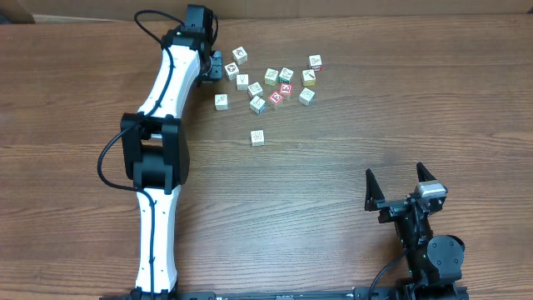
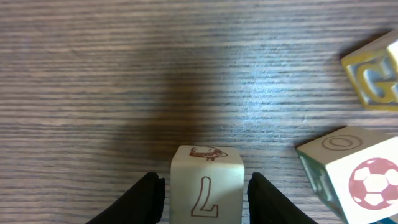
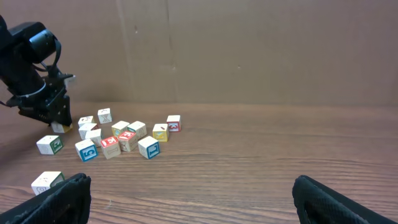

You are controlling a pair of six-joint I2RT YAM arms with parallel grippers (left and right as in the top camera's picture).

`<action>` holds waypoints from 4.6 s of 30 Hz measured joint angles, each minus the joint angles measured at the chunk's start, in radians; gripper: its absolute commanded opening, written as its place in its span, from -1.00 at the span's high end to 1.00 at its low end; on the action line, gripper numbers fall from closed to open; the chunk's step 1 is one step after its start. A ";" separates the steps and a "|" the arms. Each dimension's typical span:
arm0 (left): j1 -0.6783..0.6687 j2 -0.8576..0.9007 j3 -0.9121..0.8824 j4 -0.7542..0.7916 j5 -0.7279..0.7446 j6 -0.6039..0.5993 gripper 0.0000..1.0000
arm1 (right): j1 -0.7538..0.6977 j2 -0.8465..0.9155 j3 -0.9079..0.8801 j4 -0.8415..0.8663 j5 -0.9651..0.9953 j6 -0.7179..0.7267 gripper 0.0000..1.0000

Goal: Form a horizontal line

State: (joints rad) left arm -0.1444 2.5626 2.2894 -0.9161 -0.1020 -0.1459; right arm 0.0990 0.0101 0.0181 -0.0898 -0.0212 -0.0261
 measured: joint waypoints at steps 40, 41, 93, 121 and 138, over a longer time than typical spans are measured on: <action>0.000 0.004 -0.038 0.114 -0.003 0.000 0.17 | 0.000 0.000 0.000 0.000 0.000 0.000 -1.00; 0.000 0.004 -0.038 0.113 -0.003 0.000 0.17 | 0.000 0.000 0.000 0.000 0.000 0.000 -1.00; 0.000 -0.024 0.029 0.006 -0.004 0.000 0.46 | 0.000 0.000 0.000 0.000 0.000 0.000 -1.00; -0.172 -0.449 0.066 -0.475 0.074 -0.185 0.62 | 0.000 0.000 0.000 0.000 0.000 0.000 -1.00; -0.592 -0.430 -0.011 -0.456 -0.158 -0.594 0.65 | 0.000 0.000 0.000 0.000 0.000 0.000 -1.00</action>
State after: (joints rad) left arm -0.7364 2.1330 2.2784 -1.3720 -0.2596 -0.7395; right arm 0.0990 0.0101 0.0181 -0.0898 -0.0216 -0.0265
